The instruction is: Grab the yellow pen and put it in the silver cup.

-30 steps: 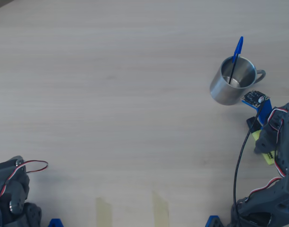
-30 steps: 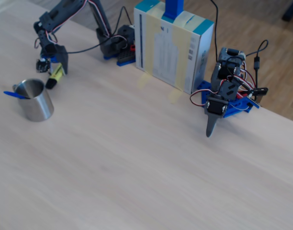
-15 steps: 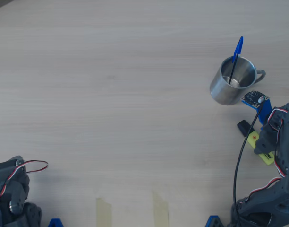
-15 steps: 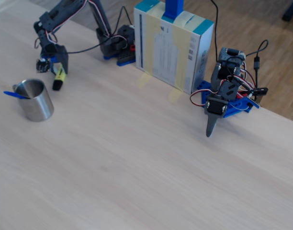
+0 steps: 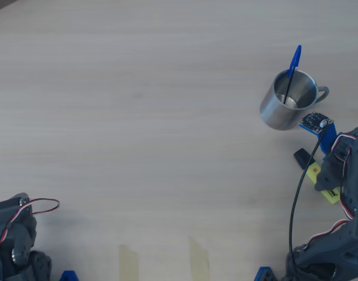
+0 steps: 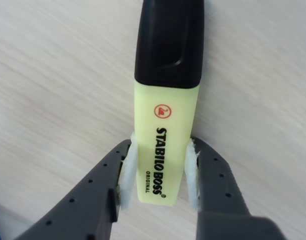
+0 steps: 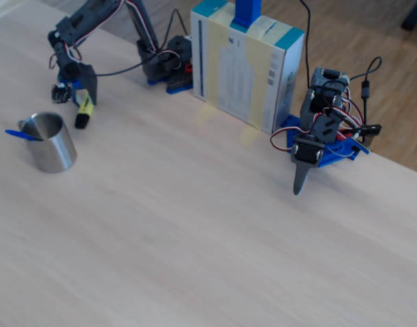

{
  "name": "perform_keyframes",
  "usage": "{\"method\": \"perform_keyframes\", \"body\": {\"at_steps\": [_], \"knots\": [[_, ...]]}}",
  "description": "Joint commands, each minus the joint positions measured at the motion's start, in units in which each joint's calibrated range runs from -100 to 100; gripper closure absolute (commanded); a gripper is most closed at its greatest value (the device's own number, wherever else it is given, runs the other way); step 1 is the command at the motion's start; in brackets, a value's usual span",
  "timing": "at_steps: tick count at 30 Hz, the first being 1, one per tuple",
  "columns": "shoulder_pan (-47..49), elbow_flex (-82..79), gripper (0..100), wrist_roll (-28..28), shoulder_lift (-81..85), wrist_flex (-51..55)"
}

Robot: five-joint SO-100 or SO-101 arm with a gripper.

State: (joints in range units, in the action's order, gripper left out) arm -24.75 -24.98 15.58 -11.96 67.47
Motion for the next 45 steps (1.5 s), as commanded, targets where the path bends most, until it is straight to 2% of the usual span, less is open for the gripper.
{"method": "perform_keyframes", "body": {"at_steps": [1, 28, 43, 45], "knots": [[0.6, -0.3, 86, 0.0, 2.6, 0.4], [3.6, -5.1, 86, 3.0, 14.9, 0.3], [3.7, -5.5, 86, 4.1, 15.9, 0.4], [3.7, -5.5, 88, 4.6, 15.9, 0.2]]}}
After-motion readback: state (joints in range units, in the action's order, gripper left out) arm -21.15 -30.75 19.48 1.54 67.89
